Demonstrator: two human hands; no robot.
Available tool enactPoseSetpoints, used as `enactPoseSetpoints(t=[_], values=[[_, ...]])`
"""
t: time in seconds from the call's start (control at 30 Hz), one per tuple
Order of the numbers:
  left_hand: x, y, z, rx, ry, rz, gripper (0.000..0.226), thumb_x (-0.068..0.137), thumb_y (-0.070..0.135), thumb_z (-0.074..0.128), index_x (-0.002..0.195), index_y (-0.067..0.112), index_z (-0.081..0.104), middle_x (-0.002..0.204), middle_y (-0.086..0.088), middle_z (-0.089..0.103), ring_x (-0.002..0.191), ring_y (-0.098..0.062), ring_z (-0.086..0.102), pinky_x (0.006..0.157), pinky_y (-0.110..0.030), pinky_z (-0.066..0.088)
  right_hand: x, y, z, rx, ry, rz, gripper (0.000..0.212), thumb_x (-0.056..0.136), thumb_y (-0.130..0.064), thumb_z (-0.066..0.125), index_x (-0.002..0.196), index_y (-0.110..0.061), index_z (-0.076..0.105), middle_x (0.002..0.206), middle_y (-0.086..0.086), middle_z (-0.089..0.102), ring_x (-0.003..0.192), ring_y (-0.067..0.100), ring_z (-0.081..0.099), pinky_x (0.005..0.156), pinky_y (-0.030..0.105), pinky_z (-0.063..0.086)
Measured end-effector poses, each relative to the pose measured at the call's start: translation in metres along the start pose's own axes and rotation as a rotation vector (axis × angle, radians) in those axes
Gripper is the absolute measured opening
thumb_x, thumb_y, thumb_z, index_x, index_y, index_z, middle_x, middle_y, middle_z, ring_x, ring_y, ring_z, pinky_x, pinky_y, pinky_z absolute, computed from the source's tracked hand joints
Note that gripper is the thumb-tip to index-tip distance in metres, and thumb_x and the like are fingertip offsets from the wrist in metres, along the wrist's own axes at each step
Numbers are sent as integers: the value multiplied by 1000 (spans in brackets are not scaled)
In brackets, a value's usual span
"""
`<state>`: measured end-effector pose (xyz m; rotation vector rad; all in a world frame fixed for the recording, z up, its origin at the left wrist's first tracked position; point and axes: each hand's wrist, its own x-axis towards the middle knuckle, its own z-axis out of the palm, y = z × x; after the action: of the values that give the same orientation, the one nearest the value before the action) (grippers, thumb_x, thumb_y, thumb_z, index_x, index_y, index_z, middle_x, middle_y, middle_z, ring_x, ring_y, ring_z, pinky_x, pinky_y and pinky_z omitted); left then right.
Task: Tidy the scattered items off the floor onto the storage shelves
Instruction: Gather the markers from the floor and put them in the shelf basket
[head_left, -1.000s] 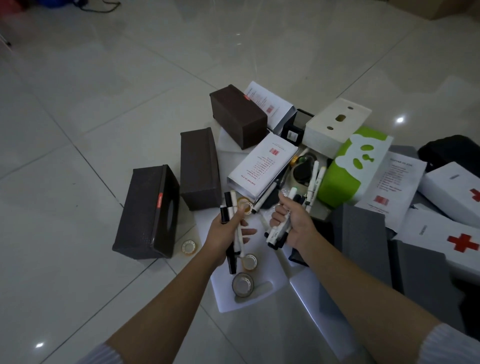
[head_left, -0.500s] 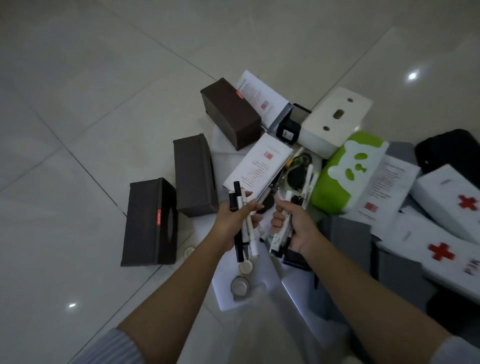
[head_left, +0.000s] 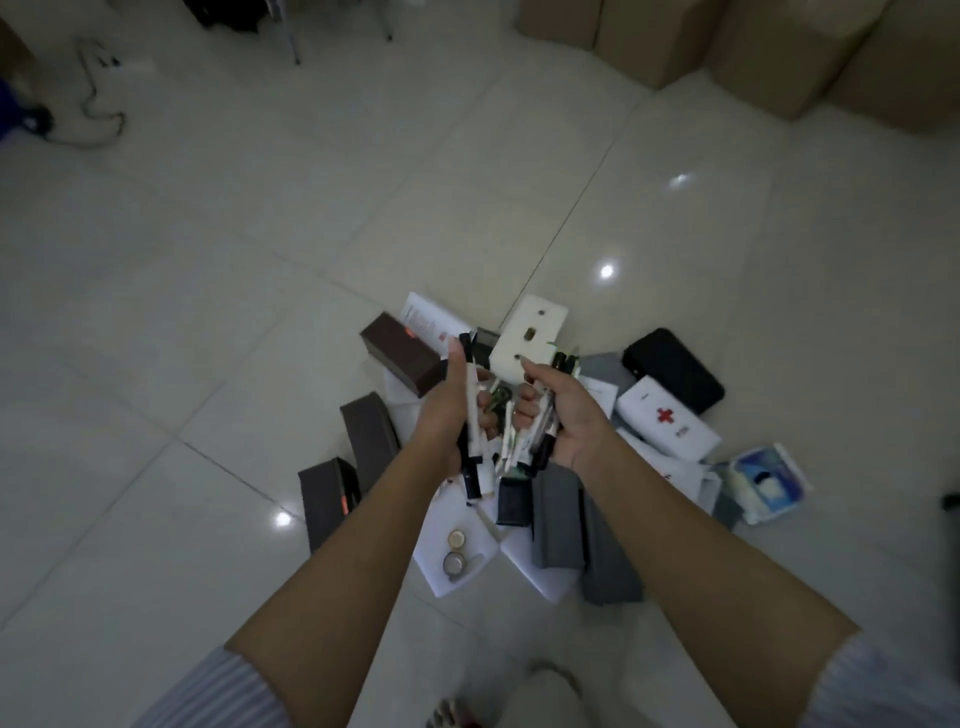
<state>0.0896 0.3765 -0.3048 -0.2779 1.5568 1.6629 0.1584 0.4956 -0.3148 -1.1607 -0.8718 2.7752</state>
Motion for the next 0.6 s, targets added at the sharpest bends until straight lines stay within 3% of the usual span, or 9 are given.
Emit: enactPoseSetpoints(t=[0.17, 0.3, 0.4, 0.6], values=[[-105, 109, 60, 51, -136, 84, 43, 85, 51, 67, 98, 11, 64, 79, -6, 59, 55, -15, 54, 55, -27, 48, -127, -85, 66, -21, -13, -128, 25, 95, -20, 60, 72, -12, 54, 53, 0, 49, 39, 10, 46, 41, 21, 43], [-189, 169, 115, 52, -269, 151, 22, 91, 26, 67, 83, 11, 54, 61, -3, 49, 47, -12, 48, 44, -20, 43, -219, -139, 82, -19, -19, -261, 24, 96, -16, 58, 74, -13, 49, 53, 0, 49, 41, 10, 46, 43, 21, 42], [-235, 188, 155, -1, -387, 184, 13, 92, 9, 64, 86, 12, 53, 57, 1, 48, 45, -9, 48, 47, -22, 46, -285, -169, 73, 26, -24, -327, 27, 99, -15, 52, 73, -11, 46, 51, 0, 49, 40, 9, 45, 43, 18, 41], [-316, 168, 241, 144, -633, 123, 16, 88, 8, 68, 84, 11, 53, 56, -4, 51, 46, -13, 52, 50, -24, 49, -407, -200, 17, 105, 126, -550, 27, 98, -14, 55, 72, -13, 45, 51, -1, 48, 40, 8, 44, 41, 18, 39]])
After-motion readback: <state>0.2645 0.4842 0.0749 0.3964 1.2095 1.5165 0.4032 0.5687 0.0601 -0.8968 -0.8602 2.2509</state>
